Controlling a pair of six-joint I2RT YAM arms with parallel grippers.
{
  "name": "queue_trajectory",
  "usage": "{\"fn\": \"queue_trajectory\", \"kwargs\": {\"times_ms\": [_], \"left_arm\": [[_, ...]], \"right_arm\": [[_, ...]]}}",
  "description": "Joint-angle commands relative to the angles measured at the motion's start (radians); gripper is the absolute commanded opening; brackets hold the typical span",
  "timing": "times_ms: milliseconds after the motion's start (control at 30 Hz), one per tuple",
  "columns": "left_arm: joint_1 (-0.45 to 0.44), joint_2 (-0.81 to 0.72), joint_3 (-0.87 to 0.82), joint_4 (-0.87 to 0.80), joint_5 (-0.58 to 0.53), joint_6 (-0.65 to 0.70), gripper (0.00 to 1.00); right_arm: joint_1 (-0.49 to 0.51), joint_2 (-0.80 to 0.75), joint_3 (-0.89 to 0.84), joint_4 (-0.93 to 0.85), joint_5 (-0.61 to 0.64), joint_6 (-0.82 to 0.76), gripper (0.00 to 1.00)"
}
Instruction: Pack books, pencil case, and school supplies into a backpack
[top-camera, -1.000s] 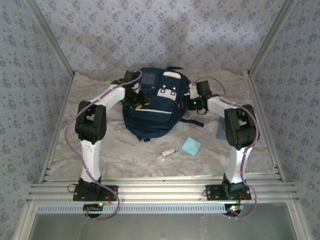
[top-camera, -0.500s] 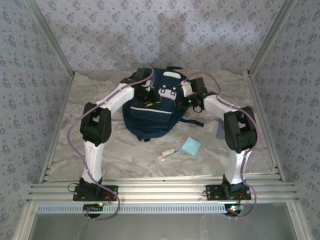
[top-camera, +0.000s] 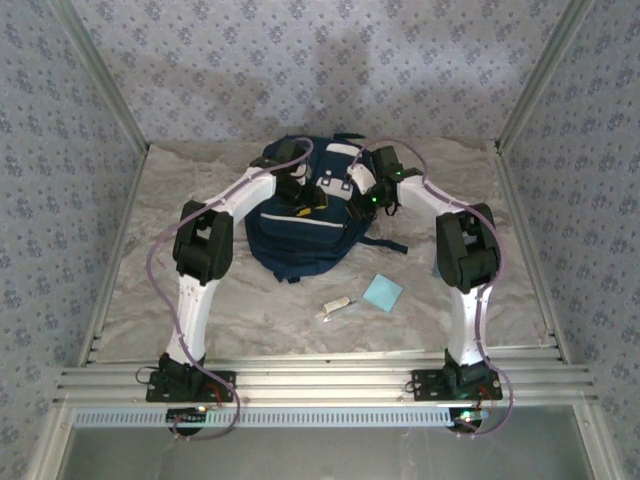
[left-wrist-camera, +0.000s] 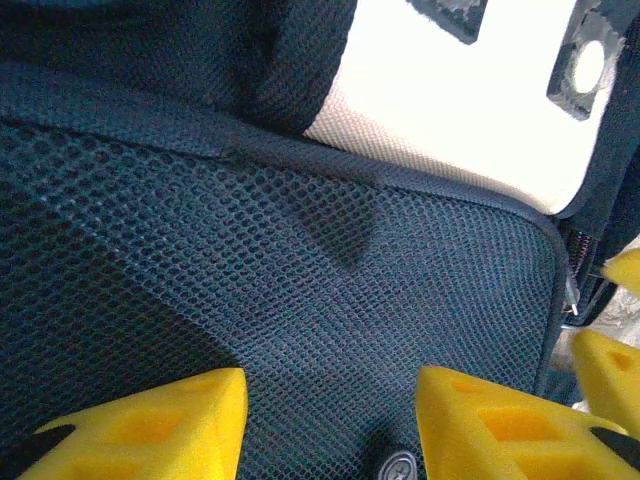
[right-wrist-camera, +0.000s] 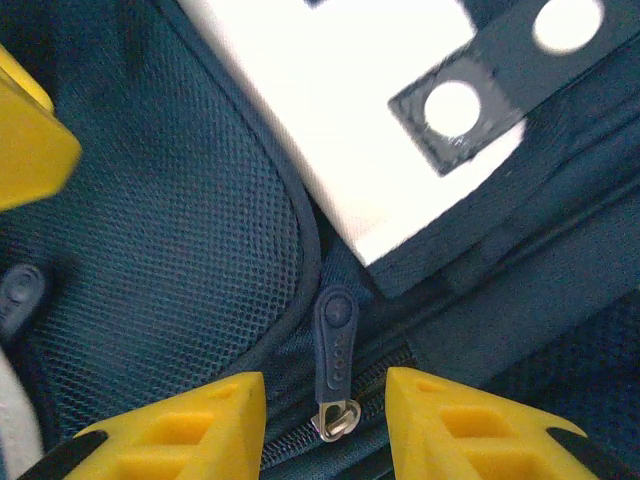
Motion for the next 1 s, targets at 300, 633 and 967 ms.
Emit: {"fn": "queue_trajectory", "kwargs": {"times_ms": [300,633,967], "left_arm": [[0.007,0.027,0.015,-0.012,0.013,-0.011,0.48],[0.005,0.01,-0.016,-0.003,0.014,-0.012,0.48],[0.005,0.0,-0.022,-0.003,0.02,-0.018,0.48]], "right_arm": [[0.071,0.11,0.14,-0.085,0.179,-0.057,0.39],[0.017,0.065,0.139,0.018,0.008,0.009,0.38],[0.048,0.149,0.202,-0.029,0.092,-0.011,0.4]]}}
